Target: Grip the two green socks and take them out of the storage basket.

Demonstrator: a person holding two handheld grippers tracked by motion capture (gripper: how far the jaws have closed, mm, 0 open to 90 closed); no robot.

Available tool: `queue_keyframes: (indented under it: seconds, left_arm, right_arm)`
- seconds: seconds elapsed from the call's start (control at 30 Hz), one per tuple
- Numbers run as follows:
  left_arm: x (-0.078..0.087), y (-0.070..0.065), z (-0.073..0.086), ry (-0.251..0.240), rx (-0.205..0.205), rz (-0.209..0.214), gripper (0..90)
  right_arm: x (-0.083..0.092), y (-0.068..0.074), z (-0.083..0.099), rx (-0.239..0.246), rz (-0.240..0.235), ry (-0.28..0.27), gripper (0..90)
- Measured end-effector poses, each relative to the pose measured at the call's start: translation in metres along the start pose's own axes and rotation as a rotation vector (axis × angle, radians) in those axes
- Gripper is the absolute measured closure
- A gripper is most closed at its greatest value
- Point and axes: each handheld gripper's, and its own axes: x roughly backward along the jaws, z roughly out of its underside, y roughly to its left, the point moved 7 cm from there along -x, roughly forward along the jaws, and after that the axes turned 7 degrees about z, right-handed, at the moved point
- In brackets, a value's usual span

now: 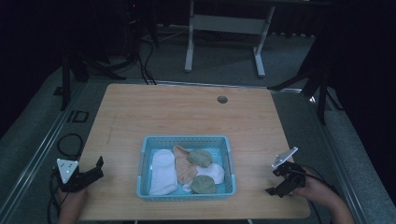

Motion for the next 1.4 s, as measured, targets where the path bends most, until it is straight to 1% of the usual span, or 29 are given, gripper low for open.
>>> queue_keyframes:
  seconds: [0.03,0.13,0.3,0.4,0.7,0.8,0.97,1.03,1.07,1.13,1.2,1.33,1.4]
  left_arm:
    - [0.000,0.000,0.000,0.000,0.001,0.000,0.4]
    - [0.000,0.000,0.000,0.000,0.000,0.000,0.4]
    - [0.000,0.000,0.000,-0.001,0.000,-0.001,0.4]
    - [0.000,0.000,0.000,-0.001,0.000,-0.001,0.4]
    - [0.000,0.000,0.000,0.000,-0.001,0.000,0.3]
    - [0.000,0.000,0.000,0.000,-0.002,-0.001,0.4]
    - [0.000,0.000,0.000,0.000,-0.002,0.000,0.3]
    - [0.000,0.000,0.000,0.000,-0.001,0.001,0.3]
    - [0.000,0.000,0.000,0.001,-0.001,0.001,0.4]
    - [0.000,0.000,0.000,0.000,-0.001,0.002,0.4]
    - [0.000,0.000,0.000,0.000,-0.001,0.002,0.3]
    - [0.000,0.000,0.000,0.000,-0.001,0.003,0.4]
    - [0.000,0.000,0.000,0.000,-0.001,0.004,0.3]
  right_arm:
    - [0.000,0.001,-0.001,0.005,0.003,-0.001,12.8]
    - [0.001,0.003,-0.005,0.015,-0.008,0.004,12.8]
    - [0.007,0.003,-0.014,0.035,-0.003,0.007,12.8]
    - [0.011,0.004,-0.019,0.038,-0.001,0.007,12.8]
    - [0.025,0.007,-0.038,0.053,-0.003,-0.018,12.7]
    - [0.029,0.009,-0.045,0.067,-0.003,-0.032,13.1]
    - [0.034,0.016,-0.060,0.124,-0.009,-0.057,14.1]
    - [0.036,0.018,-0.063,0.131,-0.013,-0.061,14.2]
    - [0.037,0.023,-0.072,0.157,-0.022,-0.072,14.2]
    - [0.038,0.024,-0.074,0.164,-0.022,-0.072,14.2]
    - [0.040,0.028,-0.080,0.185,-0.028,-0.078,14.4]
    - [0.045,0.033,-0.091,0.210,-0.032,-0.088,14.4]
    - [0.048,0.038,-0.099,0.232,-0.038,-0.098,14.3]
